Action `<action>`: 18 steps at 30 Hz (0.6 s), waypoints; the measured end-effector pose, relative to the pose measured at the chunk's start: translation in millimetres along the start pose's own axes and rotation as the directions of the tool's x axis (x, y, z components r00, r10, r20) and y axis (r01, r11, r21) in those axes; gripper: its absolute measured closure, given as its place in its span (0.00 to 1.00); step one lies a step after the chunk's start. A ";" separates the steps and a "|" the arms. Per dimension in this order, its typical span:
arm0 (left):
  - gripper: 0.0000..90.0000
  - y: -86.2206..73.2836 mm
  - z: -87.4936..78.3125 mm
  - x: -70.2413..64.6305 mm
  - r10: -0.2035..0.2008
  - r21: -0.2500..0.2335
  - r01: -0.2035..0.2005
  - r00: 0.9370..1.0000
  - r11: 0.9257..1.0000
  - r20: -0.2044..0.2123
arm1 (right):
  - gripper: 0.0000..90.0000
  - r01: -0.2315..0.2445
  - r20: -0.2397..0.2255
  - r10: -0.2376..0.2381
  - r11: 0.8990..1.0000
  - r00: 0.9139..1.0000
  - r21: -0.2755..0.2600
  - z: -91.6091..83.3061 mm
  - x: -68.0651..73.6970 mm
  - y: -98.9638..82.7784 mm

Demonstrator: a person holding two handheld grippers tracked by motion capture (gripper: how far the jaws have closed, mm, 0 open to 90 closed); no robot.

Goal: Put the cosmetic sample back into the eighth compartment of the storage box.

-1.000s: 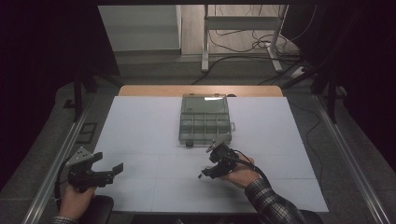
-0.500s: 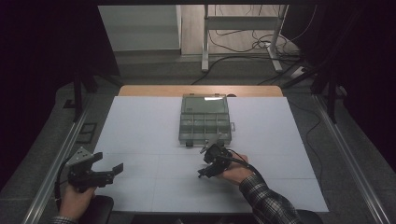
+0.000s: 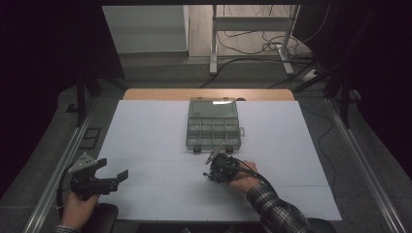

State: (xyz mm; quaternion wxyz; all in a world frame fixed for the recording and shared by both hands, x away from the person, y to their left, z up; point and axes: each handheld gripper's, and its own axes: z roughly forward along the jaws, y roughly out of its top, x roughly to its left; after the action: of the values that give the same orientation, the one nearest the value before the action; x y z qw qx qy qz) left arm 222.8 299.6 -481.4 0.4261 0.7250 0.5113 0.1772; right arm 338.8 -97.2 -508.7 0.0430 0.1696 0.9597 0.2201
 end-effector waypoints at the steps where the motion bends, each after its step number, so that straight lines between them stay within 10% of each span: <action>1: 0.03 0.0 0.0 0.0 0.000 0.000 0.000 1.000 1.000 0.000 | 0.90 -0.005 0.004 0.005 1.000 1.000 0.001 0.0 0.7 0.1; 18: 0.03 0.2 0.5 0.3 -0.003 0.004 0.003 1.000 1.000 0.000 | 0.90 -0.075 0.001 0.075 0.997 0.997 -0.033 -8.0 -2.1 -1.4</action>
State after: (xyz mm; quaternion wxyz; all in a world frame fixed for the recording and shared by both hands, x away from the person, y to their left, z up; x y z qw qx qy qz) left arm 223.3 299.6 -481.7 0.4250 0.7251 0.5128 0.1753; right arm 339.1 -102.4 -502.0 0.0385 0.2049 0.9489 0.2370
